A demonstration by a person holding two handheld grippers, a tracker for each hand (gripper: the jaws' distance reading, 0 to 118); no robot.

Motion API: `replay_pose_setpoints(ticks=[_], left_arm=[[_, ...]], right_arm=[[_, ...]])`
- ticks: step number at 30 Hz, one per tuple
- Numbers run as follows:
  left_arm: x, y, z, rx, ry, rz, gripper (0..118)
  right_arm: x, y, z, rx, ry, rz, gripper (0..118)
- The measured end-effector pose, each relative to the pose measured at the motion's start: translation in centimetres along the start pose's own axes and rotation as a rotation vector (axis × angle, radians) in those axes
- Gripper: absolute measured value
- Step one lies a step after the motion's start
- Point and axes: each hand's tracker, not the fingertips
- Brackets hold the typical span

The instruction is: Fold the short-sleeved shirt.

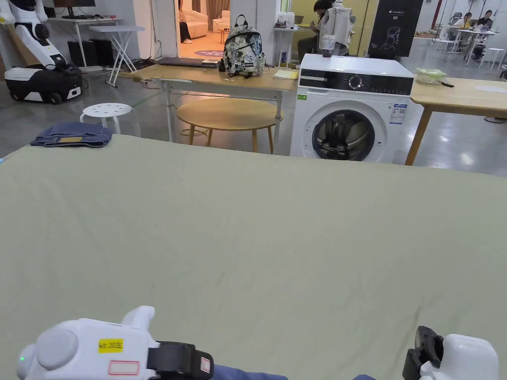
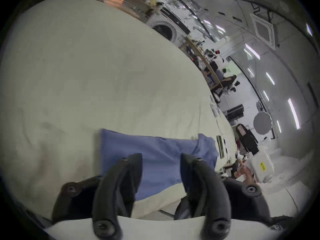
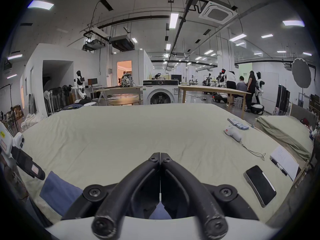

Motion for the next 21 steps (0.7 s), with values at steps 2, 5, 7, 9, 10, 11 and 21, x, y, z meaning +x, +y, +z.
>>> replay_pose_setpoints(ticks=[2, 5, 7, 9, 10, 11, 21], left_arm=[[-2.0, 0.5, 0.5, -0.006, -0.013, 0.038, 66], [-4.7, 0.2, 0.6, -0.02, -0.051, 0.113, 67], [-6.0, -0.4, -0.1, -0.031, -0.021, 0.177, 70], [-7.8, -0.8, -1.4, -0.061, -0.044, 0.209, 70], [-9.1, -1.0, -2.4, -0.111, -0.065, 0.248, 70], [-9.4, -1.4, -3.2, -0.132, -0.099, 0.256, 70], [-9.5, -2.9, -5.9, -0.065, -0.234, 0.285, 12]], right_arm=[[-0.3, 0.0, -0.1, -0.001, 0.006, -0.003, 0], [-0.9, -0.1, -0.2, -0.003, 0.018, -0.002, 0], [-1.2, -0.1, -0.2, -0.006, 0.024, 0.0, 0], [-1.4, -0.2, -0.3, -0.006, 0.025, 0.0, 0], [-1.5, -0.2, -0.3, -0.009, 0.026, 0.001, 0], [-1.5, -0.2, -0.3, -0.012, 0.028, 0.001, 0], [-1.3, -0.5, -0.3, -0.035, 0.018, -0.01, 0]])
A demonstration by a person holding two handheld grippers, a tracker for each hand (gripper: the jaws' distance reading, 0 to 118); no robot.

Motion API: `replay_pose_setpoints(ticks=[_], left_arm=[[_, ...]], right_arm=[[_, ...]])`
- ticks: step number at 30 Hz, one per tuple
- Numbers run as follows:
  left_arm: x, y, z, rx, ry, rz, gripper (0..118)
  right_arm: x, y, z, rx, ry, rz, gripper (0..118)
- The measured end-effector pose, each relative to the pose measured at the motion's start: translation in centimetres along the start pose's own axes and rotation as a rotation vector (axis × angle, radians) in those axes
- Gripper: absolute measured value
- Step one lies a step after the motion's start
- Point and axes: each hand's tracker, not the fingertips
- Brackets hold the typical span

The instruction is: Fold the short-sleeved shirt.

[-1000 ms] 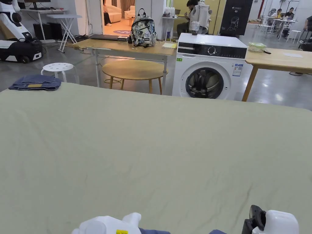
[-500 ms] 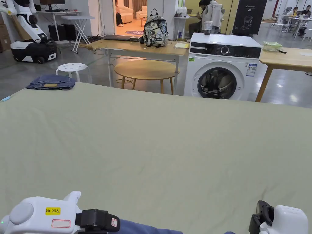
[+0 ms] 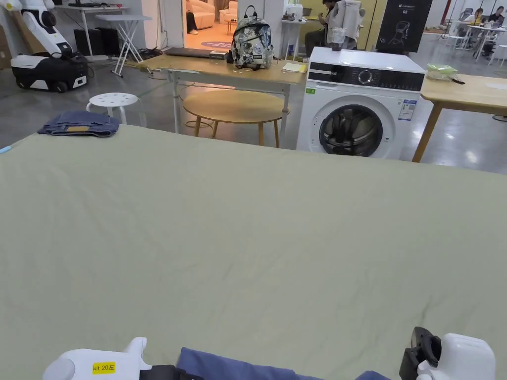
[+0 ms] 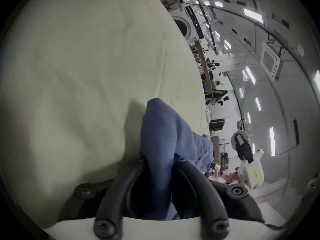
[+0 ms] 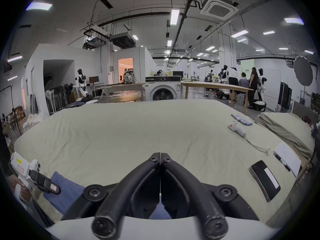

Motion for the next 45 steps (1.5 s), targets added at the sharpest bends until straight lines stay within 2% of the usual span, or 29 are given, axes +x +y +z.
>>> replay_pose_setpoints(ticks=[3, 5, 10, 15, 22, 27, 30, 35, 45], left_arm=[[0.3, 0.0, 0.6, 0.008, -0.004, 0.019, 6], [0.8, 0.3, 1.4, 0.02, 0.045, -0.084, 5], [4.9, 0.0, 3.9, 0.053, 0.085, -0.183, 5], [4.5, 2.6, 9.5, 0.126, 0.19, -0.214, 5], [8.0, 2.0, 14.3, 0.191, 0.314, -0.222, 5], [12.5, 0.0, 11.7, 0.157, 0.299, -0.275, 5], [13.0, 0.8, 10.4, 0.119, 0.254, -0.32, 5], [16.0, 0.2, 6.8, 0.081, 0.234, -0.329, 5], [21.3, -3.5, -5.1, -0.12, 0.286, -0.454, 5]], right_arm=[[0.1, 0.1, 0.1, 0.003, -0.005, 0.001, 0], [0.1, 0.2, 0.2, 0.007, -0.005, 0.004, 0], [-0.1, 0.6, 0.2, 0.028, -0.006, 0.015, 0], [-0.3, 0.9, 0.1, 0.033, 0.002, 0.011, 0], [-0.8, 0.9, -0.1, 0.017, 0.034, -0.011, 0], [-1.0, 0.8, -0.1, 0.01, 0.053, -0.033, 0], [-1.0, 1.0, 0.0, -0.002, 0.079, -0.055, 0], [-0.8, 1.2, 0.1, 0.002, 0.076, -0.052, 0], [0.7, 0.9, 0.2, -0.017, 0.049, -0.061, 0]])
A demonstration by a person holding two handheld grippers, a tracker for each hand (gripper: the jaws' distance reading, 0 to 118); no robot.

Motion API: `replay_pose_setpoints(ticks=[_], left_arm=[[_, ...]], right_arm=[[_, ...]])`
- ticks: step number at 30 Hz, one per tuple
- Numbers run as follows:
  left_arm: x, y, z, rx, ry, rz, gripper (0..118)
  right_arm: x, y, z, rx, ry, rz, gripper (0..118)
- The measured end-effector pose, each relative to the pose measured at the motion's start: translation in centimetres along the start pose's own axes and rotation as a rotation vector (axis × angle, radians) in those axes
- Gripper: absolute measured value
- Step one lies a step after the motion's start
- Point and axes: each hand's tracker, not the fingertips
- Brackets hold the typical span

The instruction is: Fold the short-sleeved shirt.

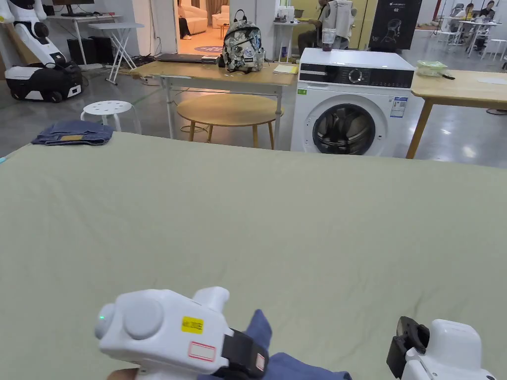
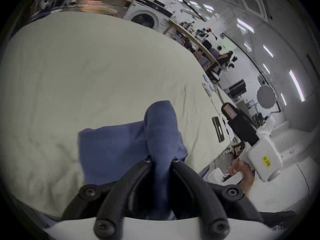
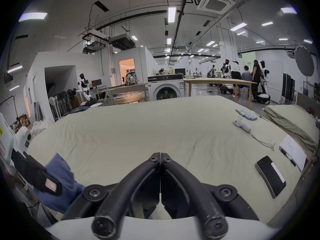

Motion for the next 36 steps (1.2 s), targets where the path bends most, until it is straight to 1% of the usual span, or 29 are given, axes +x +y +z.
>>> replay_pose_setpoints(ticks=[2, 3, 5, 9, 12, 13, 14, 16, 22, 23, 24, 25, 28, 29, 30, 32, 33, 35, 36], left_arm=[[1.4, 0.0, -2.4, -0.031, 0.002, -0.01, 5], [1.1, 0.5, -4.1, -0.051, 0.014, -0.021, 5], [2.0, 0.5, -6.7, -0.092, 0.071, -0.057, 5], [2.9, -0.1, -10.9, -0.137, 0.149, -0.065, 5], [2.9, -0.5, -12.3, -0.142, 0.16, -0.045, 5], [2.8, -0.6, -12.4, -0.14, 0.159, -0.032, 8], [2.6, -0.8, -12.3, -0.137, 0.151, -0.023, 14], [2.4, -0.8, -11.4, -0.125, 0.075, -0.008, 31], [1.9, -0.7, -7.7, -0.085, -0.035, 0.023, 32], [1.6, -0.5, -7.4, -0.067, -0.05, 0.028, 31], [1.3, -0.6, -7.1, -0.043, -0.083, 0.036, 27], [0.9, -0.6, -6.9, -0.024, -0.133, 0.049, 14], [-1.0, -0.2, -7.6, 0.01, -0.285, 0.146, 10], [-1.1, -0.3, -7.6, 0.033, -0.319, 0.147, 10], [-1.1, -0.4, -7.8, 0.029, -0.305, 0.126, 9], [0.6, -0.4, -8.1, -0.018, -0.179, 0.102, 6], [0.5, -0.5, -9.0, -0.038, -0.141, 0.095, 6], [-0.2, -0.9, -11.4, -0.081, -0.135, 0.104, 3], [-0.5, -1.2, -12.5, -0.101, -0.124, 0.133, 2]], right_arm=[[0.4, -0.1, 0.1, -0.005, -0.009, -0.001, 0], [0.6, -0.1, 0.2, -0.007, -0.014, -0.001, 0], [1.1, -0.2, 0.2, -0.013, -0.026, -0.001, 0], [1.9, -0.4, 0.3, -0.026, -0.045, -0.01, 0], [2.4, -0.6, 0.4, -0.032, -0.052, -0.017, 0], [2.4, -0.6, 0.4, -0.034, -0.055, -0.017, 0], [2.5, -0.7, 0.4, -0.037, -0.056, -0.017, 0], [2.6, -0.7, 0.5, -0.041, -0.054, -0.019, 0], [2.6, -0.7, 0.7, -0.042, -0.052, -0.013, 0], [2.6, -0.7, 0.7, -0.041, -0.051, -0.013, 0], [2.5, -0.6, 0.8, -0.042, -0.05, -0.014, 0], [2.5, -0.6, 0.8, -0.043, -0.047, -0.014, 0], [2.5, -0.6, 1.0, -0.043, -0.046, -0.015, 0], [2.5, -0.6, 1.0, -0.045, -0.046, -0.013, 0], [2.5, -0.6, 1.1, -0.045, -0.047, -0.011, 0], [2.6, -0.6, 1.2, -0.044, -0.052, -0.006, 0], [2.7, -0.6, 1.2, -0.046, -0.051, -0.005, 0], [2.7, -0.7, 1.3, -0.045, -0.055, -0.002, 0], [2.8, -0.7, 1.3, -0.045, -0.06, -0.001, 0]])
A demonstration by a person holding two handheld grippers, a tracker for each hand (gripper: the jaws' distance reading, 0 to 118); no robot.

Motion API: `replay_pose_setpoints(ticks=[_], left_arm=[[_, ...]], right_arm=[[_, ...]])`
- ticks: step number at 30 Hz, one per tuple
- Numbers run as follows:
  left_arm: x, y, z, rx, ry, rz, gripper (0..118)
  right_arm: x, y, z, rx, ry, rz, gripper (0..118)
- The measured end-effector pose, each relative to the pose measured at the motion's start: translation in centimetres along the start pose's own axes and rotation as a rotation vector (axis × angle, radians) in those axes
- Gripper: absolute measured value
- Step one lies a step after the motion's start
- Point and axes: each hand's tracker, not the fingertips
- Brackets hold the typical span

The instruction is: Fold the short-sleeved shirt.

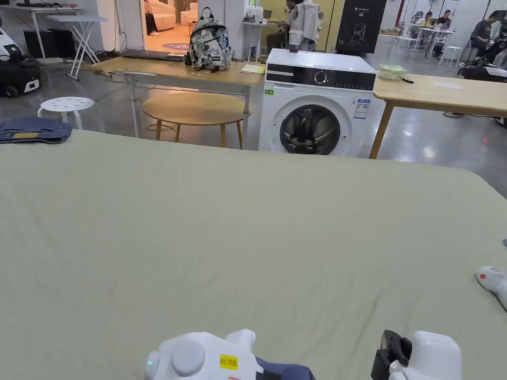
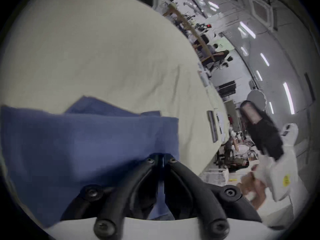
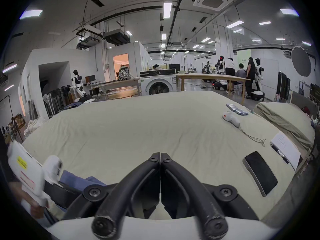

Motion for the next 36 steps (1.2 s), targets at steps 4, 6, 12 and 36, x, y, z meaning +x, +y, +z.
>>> replay_pose_setpoints(ticks=[4, 6, 12, 36], left_arm=[[-0.3, -0.7, -3.5, -0.015, -0.01, 0.013, 0], [-0.7, -0.8, -4.4, -0.022, -0.04, 0.04, 0], [0.1, -1.3, -3.3, -0.002, -0.007, -0.024, 0], [1.7, -3.2, 17.2, 1.131, 0.729, -0.494, 0]], right_arm=[[0.1, -0.1, 0.1, 0.002, -0.008, -0.003, 0], [0.2, -0.1, 0.0, -0.001, -0.009, -0.003, 0], [-0.4, 0.0, 0.0, 0.011, -0.005, -0.003, 0], [-6.1, 3.4, -0.7, 0.304, 0.017, 0.086, 0]])
